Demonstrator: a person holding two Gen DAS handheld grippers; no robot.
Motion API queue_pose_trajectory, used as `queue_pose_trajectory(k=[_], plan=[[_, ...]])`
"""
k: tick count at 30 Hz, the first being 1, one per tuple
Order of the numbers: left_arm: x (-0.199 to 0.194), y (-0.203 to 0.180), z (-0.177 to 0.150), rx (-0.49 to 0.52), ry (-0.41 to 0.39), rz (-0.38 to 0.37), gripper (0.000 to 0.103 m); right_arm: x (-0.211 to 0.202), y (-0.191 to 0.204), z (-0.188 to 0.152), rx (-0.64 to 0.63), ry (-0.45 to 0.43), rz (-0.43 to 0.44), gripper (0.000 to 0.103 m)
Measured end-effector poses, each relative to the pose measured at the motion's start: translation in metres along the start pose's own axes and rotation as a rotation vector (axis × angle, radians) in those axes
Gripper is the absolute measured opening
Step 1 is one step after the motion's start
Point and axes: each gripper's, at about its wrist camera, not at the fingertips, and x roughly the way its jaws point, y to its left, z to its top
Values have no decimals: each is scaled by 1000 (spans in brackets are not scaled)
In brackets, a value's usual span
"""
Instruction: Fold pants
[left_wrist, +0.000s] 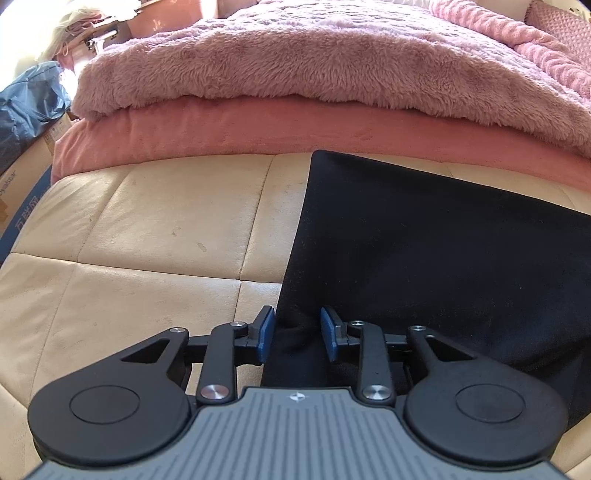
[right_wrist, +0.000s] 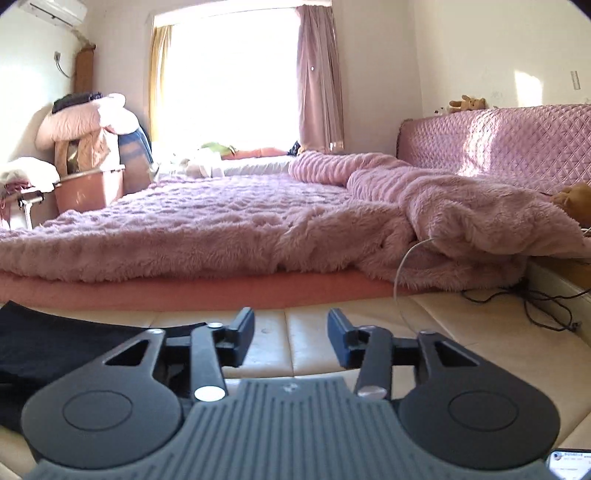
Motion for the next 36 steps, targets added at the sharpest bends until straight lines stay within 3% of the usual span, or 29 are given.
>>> queue_pose_trajectory(k=[2, 11, 15, 16, 23, 28, 32, 36], plan=[[-3, -4, 2, -10, 7, 16, 35, -18, -11, -9, -70, -28, -22, 44], [-21, -34, 11, -1, 16, 100, 35, -20, -59, -59, -79, 166, -85, 43], [-27, -57, 16, 45, 17, 137, 35, -10, -57, -74, -119, 227, -102, 37], [-28, -64, 18, 62, 18, 146, 35, -10, -59, -76, -107, 235, -108, 30], [-36, -104, 29, 150, -15, 157, 35, -20, -58, -79, -82, 194, -75, 28], [-36, -117, 27, 177, -19, 141, 35, -14, -57, -80, -94, 231, -73, 27], [-33, -104, 27, 149, -21, 146, 35, -22, -45, -64, -132, 189, -61, 27], [-28, -70, 32, 33, -15, 137, 41, -23, -27, -43, -151, 156, -23, 27]])
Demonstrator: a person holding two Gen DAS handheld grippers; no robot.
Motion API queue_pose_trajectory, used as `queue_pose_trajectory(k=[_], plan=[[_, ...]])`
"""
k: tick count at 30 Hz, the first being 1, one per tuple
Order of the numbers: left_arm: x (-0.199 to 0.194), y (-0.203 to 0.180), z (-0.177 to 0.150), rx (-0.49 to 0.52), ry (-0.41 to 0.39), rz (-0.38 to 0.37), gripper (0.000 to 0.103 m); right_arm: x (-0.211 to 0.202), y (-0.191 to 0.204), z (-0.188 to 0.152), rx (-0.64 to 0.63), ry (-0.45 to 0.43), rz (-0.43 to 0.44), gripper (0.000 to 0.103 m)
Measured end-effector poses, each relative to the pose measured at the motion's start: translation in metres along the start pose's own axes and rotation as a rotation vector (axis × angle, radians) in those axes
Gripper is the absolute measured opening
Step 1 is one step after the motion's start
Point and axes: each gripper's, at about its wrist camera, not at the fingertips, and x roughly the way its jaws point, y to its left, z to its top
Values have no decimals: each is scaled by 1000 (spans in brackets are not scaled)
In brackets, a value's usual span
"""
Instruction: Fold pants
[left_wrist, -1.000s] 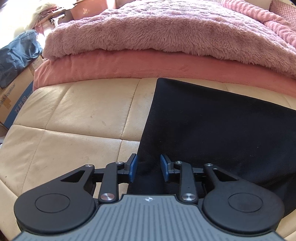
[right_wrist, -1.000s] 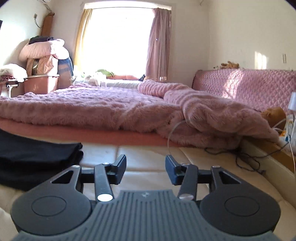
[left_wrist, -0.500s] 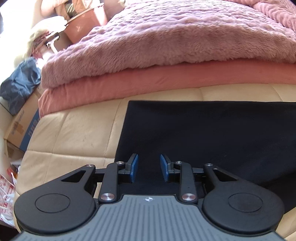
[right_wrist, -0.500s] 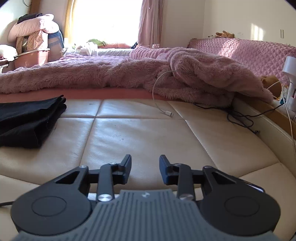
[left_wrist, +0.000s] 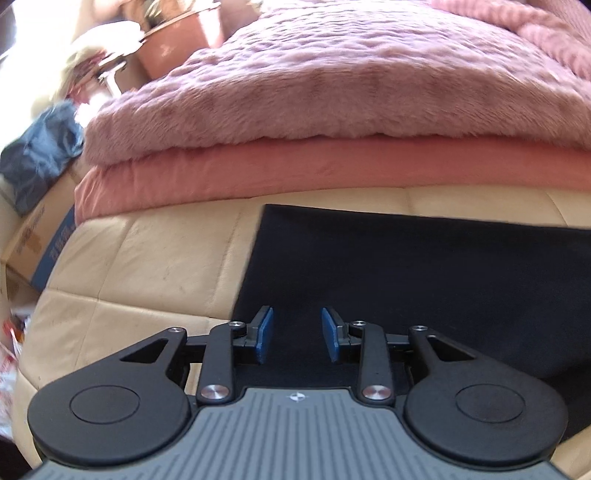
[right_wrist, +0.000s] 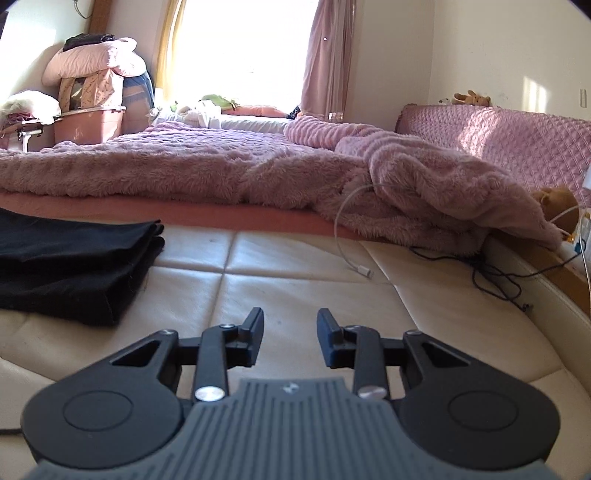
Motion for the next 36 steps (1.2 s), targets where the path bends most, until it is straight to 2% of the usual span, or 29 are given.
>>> queue_pose_trajectory(k=[5, 7, 9, 11, 13, 16, 20, 22, 25, 27, 29, 30, 31, 34, 36], plan=[[12, 50, 2, -94, 5, -7, 46, 2, 15, 14, -20, 17, -12, 26], [20, 67, 1, -119, 4, -14, 53, 2, 21, 20, -11, 17, 2, 26], [31, 87, 0, -177, 23, -48, 58, 1, 32, 27, -23, 6, 9, 26], [40, 105, -4, -252, 29, -81, 59, 4, 39, 33, -18, 2, 6, 27], [48, 118, -8, -319, 35, -149, 64, 7, 41, 34, -8, 6, -13, 27], [57, 124, -15, -358, 44, -255, 64, 14, 45, 32, -5, 31, -29, 28], [66, 120, -17, -361, 48, -356, 67, 19, 52, 37, 71, 6, 20, 33], [71, 115, -19, -372, 60, -389, 67, 25, 58, 42, 173, 17, 80, 34], [74, 114, -17, -396, 37, -400, 69, 36, 81, 47, 168, 35, 113, 34], [73, 115, -16, -404, 33, -415, 66, 42, 91, 48, 177, 49, 125, 34], [73, 114, -16, -392, 30, -415, 56, 46, 93, 46, 185, 77, 116, 34], [74, 114, -15, -396, 32, -426, 41, 48, 94, 44, 167, 87, 78, 34], [74, 114, -16, -406, 37, -445, 32, 47, 91, 42, 149, 87, 36, 36], [73, 111, -16, -418, 41, -449, 22, 43, 67, 37, 147, 81, -79, 48], [72, 108, -16, -417, 39, -437, 20, 45, 44, 29, 162, 112, -128, 48]])
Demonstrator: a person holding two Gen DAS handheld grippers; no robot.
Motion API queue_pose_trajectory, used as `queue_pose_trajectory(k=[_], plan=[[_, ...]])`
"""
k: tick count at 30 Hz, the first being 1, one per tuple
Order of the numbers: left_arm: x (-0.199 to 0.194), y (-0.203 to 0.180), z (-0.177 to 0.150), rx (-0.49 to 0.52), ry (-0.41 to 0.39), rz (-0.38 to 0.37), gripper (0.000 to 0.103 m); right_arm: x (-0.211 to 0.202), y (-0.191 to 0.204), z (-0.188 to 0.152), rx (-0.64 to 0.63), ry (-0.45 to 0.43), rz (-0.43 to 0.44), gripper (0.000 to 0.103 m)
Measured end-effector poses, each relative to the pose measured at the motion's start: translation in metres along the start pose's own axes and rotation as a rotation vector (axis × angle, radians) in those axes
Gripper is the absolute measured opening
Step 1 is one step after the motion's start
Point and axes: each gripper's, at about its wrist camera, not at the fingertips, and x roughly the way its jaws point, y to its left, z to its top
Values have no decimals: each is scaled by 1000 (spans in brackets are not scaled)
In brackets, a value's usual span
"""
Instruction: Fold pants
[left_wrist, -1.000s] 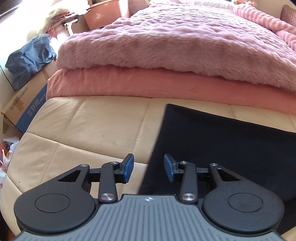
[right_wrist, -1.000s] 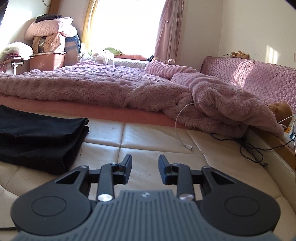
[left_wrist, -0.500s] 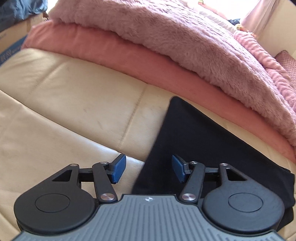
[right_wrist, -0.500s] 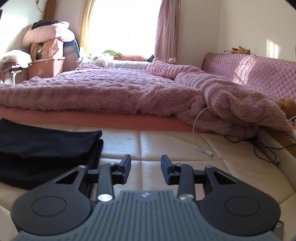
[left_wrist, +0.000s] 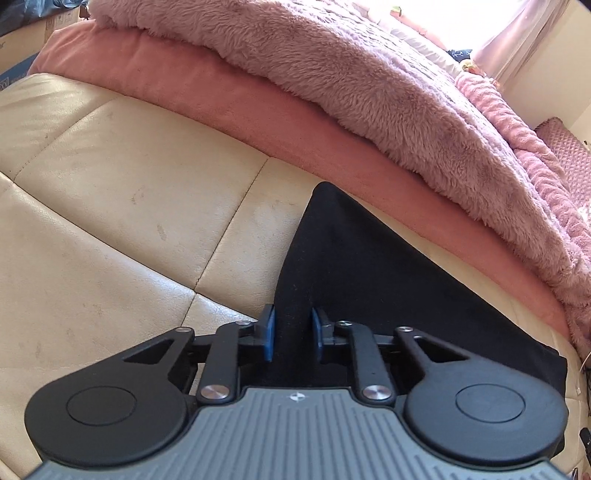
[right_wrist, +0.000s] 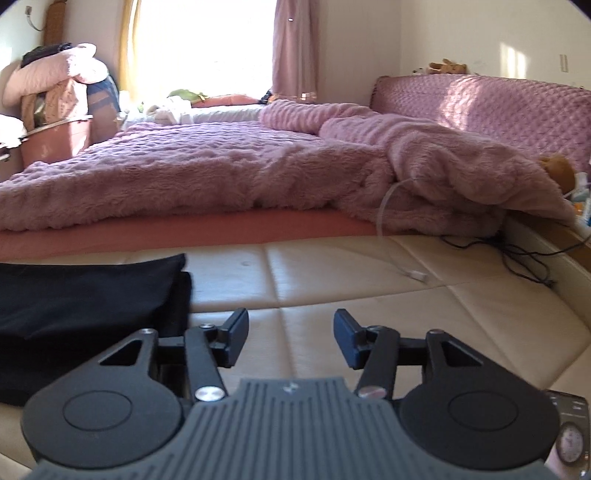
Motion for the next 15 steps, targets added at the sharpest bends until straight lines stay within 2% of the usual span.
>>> queue_pose_trajectory(k=[2, 3, 4, 8, 15], plan=[[0, -2, 0, -1, -2, 9, 20, 7, -27, -3, 53, 40, -20, 39], [0, -2, 0, -2, -2, 15, 20, 10, -39, -6, 56, 52, -36, 26], [0, -4, 0, -1, -1, 21, 20, 12, -48, -10, 42, 53, -56, 24], [1, -10, 0, 2, 3, 56, 20, 18, -78, -30, 54, 75, -66, 26], [2, -20, 0, -9, 2, 121, 22, 16, -90, -38, 25, 58, -58, 24]])
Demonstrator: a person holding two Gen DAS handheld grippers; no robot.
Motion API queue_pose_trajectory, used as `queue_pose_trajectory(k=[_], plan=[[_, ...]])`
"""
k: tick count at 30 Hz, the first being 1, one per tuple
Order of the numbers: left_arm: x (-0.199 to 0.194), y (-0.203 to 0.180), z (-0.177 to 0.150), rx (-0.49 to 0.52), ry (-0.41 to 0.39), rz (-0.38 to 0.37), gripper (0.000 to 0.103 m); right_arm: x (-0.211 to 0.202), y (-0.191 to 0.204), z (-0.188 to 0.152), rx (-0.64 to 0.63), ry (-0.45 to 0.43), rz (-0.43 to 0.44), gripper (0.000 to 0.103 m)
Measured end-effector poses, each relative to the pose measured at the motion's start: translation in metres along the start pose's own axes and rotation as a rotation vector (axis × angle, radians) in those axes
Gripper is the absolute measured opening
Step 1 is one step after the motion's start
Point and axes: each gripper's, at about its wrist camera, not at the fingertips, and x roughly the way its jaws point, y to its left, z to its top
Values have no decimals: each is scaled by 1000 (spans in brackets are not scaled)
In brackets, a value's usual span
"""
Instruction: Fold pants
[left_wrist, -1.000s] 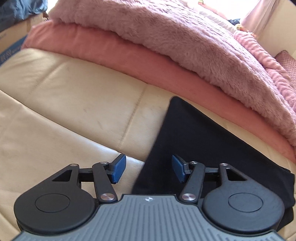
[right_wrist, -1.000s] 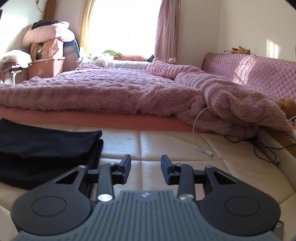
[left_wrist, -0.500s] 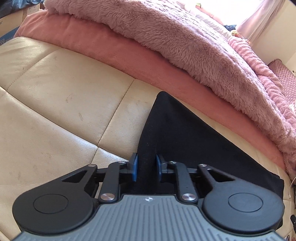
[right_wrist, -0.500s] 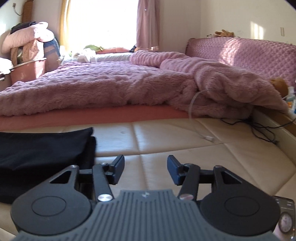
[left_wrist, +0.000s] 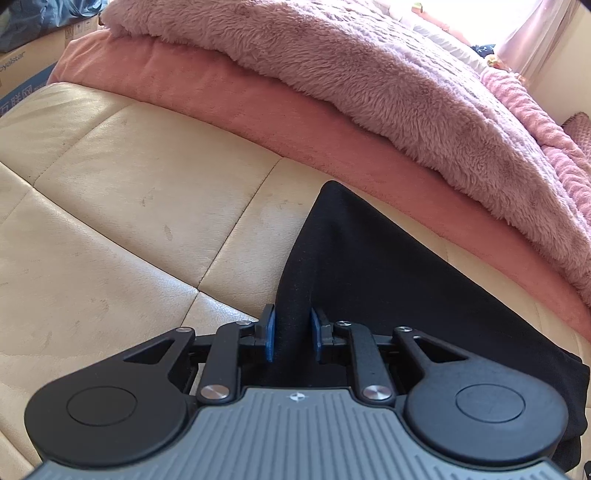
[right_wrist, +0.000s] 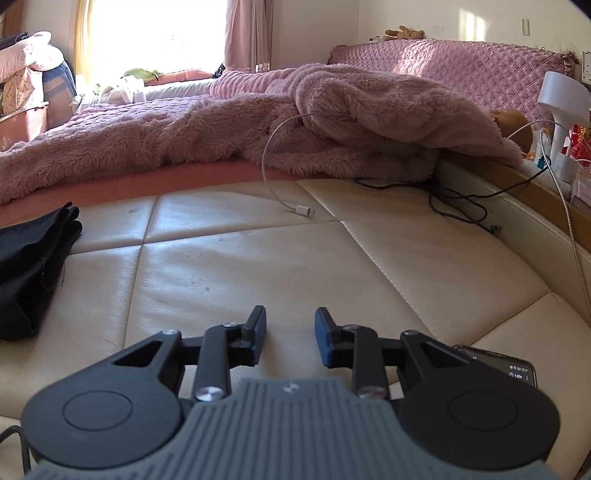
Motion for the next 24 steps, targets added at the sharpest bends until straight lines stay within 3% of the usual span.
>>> queue_pose_trajectory(k=[5, 7, 10, 11, 16, 19, 24], plan=[[1, -4, 2, -4, 9, 15, 37, -22, -9, 0, 0, -47, -53, 25], [2, -5, 2, -6, 9, 2, 46, -36, -2, 6, -2, -78, -29, 25], [3, -8, 0, -8, -3, 2, 50, -48, 20, 24, 3, -125, 23, 26], [3, -8, -1, -6, -6, 3, 49, -49, 32, 32, -10, -134, 38, 26], [-1, 1, -1, -26, -11, -27, 21, -41, 100, 54, -55, -151, 183, 31], [-7, -1, -1, -6, -27, -38, 15, -33, 136, 57, -62, -154, 268, 32], [-25, -9, 2, 41, -65, -70, 13, -18, 190, 51, -115, -82, 369, 35]])
